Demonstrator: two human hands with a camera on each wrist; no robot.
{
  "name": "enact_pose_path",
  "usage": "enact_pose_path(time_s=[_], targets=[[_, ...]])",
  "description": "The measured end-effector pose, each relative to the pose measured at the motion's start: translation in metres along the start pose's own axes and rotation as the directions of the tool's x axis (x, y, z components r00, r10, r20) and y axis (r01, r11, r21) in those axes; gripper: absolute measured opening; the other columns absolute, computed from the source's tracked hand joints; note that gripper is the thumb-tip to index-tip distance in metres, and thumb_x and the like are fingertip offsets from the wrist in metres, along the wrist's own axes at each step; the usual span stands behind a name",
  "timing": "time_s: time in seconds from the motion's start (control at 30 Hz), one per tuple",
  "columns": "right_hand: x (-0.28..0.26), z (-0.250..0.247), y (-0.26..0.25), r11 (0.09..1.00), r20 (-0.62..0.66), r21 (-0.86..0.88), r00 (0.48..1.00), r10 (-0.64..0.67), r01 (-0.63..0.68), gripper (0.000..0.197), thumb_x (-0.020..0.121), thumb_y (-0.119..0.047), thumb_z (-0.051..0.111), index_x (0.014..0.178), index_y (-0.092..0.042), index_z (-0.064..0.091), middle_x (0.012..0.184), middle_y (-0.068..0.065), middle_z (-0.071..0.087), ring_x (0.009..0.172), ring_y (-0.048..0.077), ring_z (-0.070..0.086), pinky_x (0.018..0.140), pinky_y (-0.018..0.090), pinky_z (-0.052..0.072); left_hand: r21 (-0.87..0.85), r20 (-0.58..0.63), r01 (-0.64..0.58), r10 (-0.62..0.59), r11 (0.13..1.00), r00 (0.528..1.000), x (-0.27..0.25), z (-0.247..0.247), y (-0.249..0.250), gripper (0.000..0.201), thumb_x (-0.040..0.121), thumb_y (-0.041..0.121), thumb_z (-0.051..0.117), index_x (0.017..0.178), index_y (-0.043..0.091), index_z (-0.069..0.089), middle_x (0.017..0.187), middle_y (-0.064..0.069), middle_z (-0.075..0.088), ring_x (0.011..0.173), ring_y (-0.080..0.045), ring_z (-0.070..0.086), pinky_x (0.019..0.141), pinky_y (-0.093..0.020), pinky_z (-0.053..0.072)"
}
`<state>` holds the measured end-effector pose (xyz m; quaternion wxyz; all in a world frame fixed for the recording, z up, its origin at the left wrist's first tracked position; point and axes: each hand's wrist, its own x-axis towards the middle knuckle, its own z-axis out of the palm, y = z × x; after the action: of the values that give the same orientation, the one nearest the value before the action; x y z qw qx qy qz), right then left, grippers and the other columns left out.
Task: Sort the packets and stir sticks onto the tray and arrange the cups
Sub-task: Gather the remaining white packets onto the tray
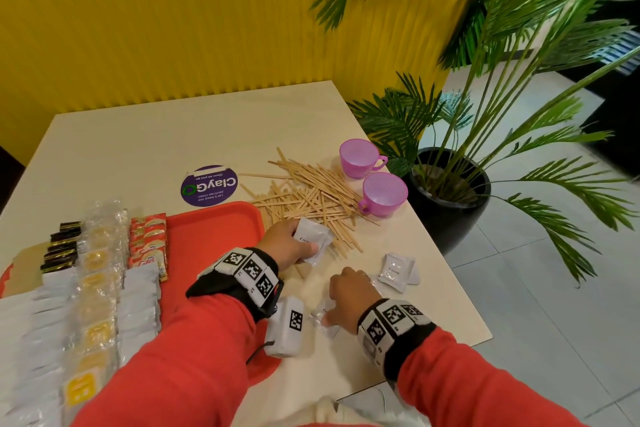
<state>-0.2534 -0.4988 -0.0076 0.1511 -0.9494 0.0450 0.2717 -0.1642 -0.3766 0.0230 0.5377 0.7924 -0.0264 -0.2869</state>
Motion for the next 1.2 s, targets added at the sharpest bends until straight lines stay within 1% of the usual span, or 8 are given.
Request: enact_pose_path(time_s=[0.17,0.33,0.47,0.6,0.73,0.87,1.1,1.2], targets=[[0.0,-0.004,0.007,0.953,-0.047,0.295,0.997,-0.061,0.072,0.024,0.078,-0.015,0.069,0.08,-0.021,0.046,0.089,-0.002,0.051,0.082,0.016,0.047,0.059,0.022,0.035,-0.003,0.036,0.103,-0.103,0.995,0.994,-0.003,0.003,-0.003,0.036,0.09,-0.002,0.05,0.123,0.012,0.048,0.109,-0.009,0.059,0.073,-0.01,0.06,0.049,-0.014,0.051],[0.003,-0.021,0.019,0.711,-0.192,0.687,0.981,-0.022,0.151,0.032,0.077,0.002,0.066,0.066,-0.025,0.052,0.07,-0.007,0.056,0.069,0.012,0.052,0.062,0.019,0.041,-0.109,0.197,0.288,-0.264,0.951,0.944,-0.006,0.009,-0.004,0.035,0.089,-0.003,0.041,0.115,0.016,0.053,0.092,-0.007,0.061,0.08,-0.017,0.06,0.064,-0.033,0.054],[0.005,-0.026,0.022,0.611,-0.319,0.759,0.946,0.051,0.223,0.032,0.073,0.002,0.07,0.064,-0.024,0.054,0.064,0.0,0.058,0.061,0.014,0.051,0.064,0.026,0.043,-0.17,0.405,0.402,-0.308,0.9,0.861,-0.013,0.014,0.001,0.027,0.093,0.038,0.051,0.094,0.012,0.059,0.078,-0.006,0.064,0.076,-0.022,0.064,0.063,-0.036,0.057],[0.003,-0.027,0.02,0.535,-0.392,0.8,0.912,0.123,0.272,0.03,0.072,0.001,0.07,0.062,-0.023,0.054,0.061,-0.001,0.053,0.061,0.017,0.048,0.063,0.032,0.044,-0.096,0.406,0.272,-0.211,0.958,0.889,-0.016,0.015,0.005,0.005,0.089,0.011,0.061,0.094,0.012,0.06,0.077,-0.005,0.066,0.068,-0.014,0.068,0.051,-0.024,0.057],[0.0,-0.034,0.037,0.766,-0.406,0.629,0.896,0.181,0.13,0.015,0.078,-0.014,0.071,0.085,-0.02,0.06,0.09,-0.001,0.06,0.085,0.016,0.055,0.077,0.024,0.043,-0.06,0.299,0.223,-0.196,0.973,0.934,-0.016,0.018,0.009,0.023,0.091,0.0,0.053,0.112,0.009,0.055,0.085,-0.005,0.064,0.062,-0.007,0.068,0.051,-0.019,0.056],[-0.007,-0.02,0.059,0.991,-0.164,-0.048,0.98,0.113,-0.122,0.053,0.081,-0.026,0.066,0.13,-0.026,0.047,0.133,-0.001,0.042,0.124,0.026,0.036,0.1,0.039,0.037,-0.055,0.199,0.132,-0.119,0.99,0.973,-0.015,0.018,0.01,0.027,0.087,-0.006,0.048,0.109,0.008,0.058,0.086,-0.002,0.063,0.068,-0.011,0.061,0.048,-0.017,0.05],[-0.01,-0.004,0.048,0.988,-0.136,-0.149,0.99,-0.047,0.026,0.04,0.081,-0.024,0.066,0.118,-0.02,0.051,0.122,0.004,0.049,0.116,0.028,0.042,0.094,0.038,0.04,-0.03,0.202,0.152,-0.143,0.988,0.969,-0.013,0.021,0.008,0.025,0.084,-0.001,0.058,0.094,0.022,0.057,0.083,0.001,0.047,0.073,-0.01,0.047,0.059,-0.022,0.045],[-0.015,-0.003,0.036,0.99,-0.109,0.089,0.989,-0.1,0.109,0.014,0.086,-0.011,0.055,0.099,-0.015,0.053,0.095,0.005,0.056,0.096,0.025,0.054,0.079,0.03,0.041,0.008,0.206,0.136,-0.135,0.991,0.969,-0.011,0.021,0.005,0.024,0.082,0.006,0.067,0.088,0.024,0.051,0.084,0.003,0.045,0.075,-0.011,0.046,0.06,-0.022,0.043]])
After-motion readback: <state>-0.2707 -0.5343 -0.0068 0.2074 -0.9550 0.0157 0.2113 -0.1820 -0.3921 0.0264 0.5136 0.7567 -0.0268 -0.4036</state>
